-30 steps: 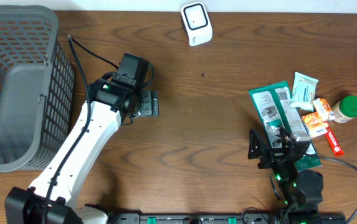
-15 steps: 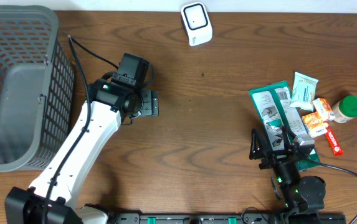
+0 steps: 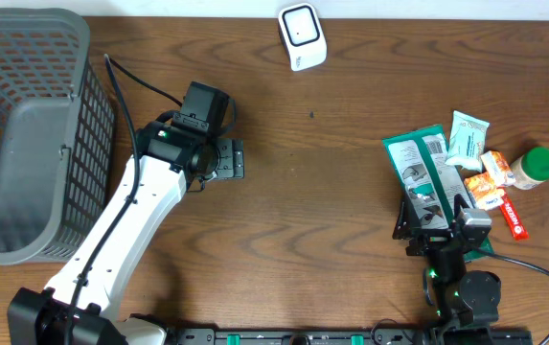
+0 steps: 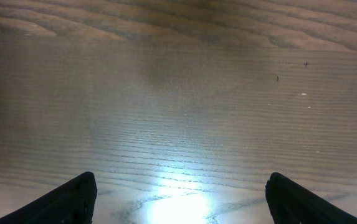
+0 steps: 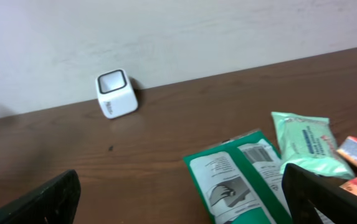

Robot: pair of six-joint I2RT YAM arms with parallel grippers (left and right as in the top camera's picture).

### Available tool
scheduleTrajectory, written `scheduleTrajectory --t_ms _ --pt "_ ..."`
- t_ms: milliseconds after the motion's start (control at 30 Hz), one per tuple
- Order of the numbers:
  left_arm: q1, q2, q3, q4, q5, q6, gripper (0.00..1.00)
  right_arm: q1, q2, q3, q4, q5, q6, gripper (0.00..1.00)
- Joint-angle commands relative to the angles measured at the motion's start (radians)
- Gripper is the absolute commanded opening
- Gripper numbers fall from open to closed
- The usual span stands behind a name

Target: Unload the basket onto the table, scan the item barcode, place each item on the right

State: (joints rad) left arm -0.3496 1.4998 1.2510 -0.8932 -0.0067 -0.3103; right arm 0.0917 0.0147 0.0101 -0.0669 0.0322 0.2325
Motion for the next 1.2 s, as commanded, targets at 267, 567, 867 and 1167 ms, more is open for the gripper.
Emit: scheduleTrajectory --t_ms 267,567,867,1167 --pt "0.002 0.003 0.000 -0.003 -0.013 -0.001 0.87 -0.037 -0.010 -0.005 0.042 -0.025 -0.303 0.99" --pt "0.002 0.003 0.000 -0.003 -0.013 -0.001 0.87 -0.066 -0.010 -0.005 -0.005 -0.091 -0.575 0.99" --pt "0.002 0.003 0.000 -0.003 -0.013 -0.001 0.87 -0.060 -0.010 -0.005 -0.010 -0.032 -0.474 0.99" --pt "0.002 0.003 0.000 -0.003 -0.013 -0.001 0.87 -0.057 -0.010 -0.005 0.000 0.044 -0.296 0.99"
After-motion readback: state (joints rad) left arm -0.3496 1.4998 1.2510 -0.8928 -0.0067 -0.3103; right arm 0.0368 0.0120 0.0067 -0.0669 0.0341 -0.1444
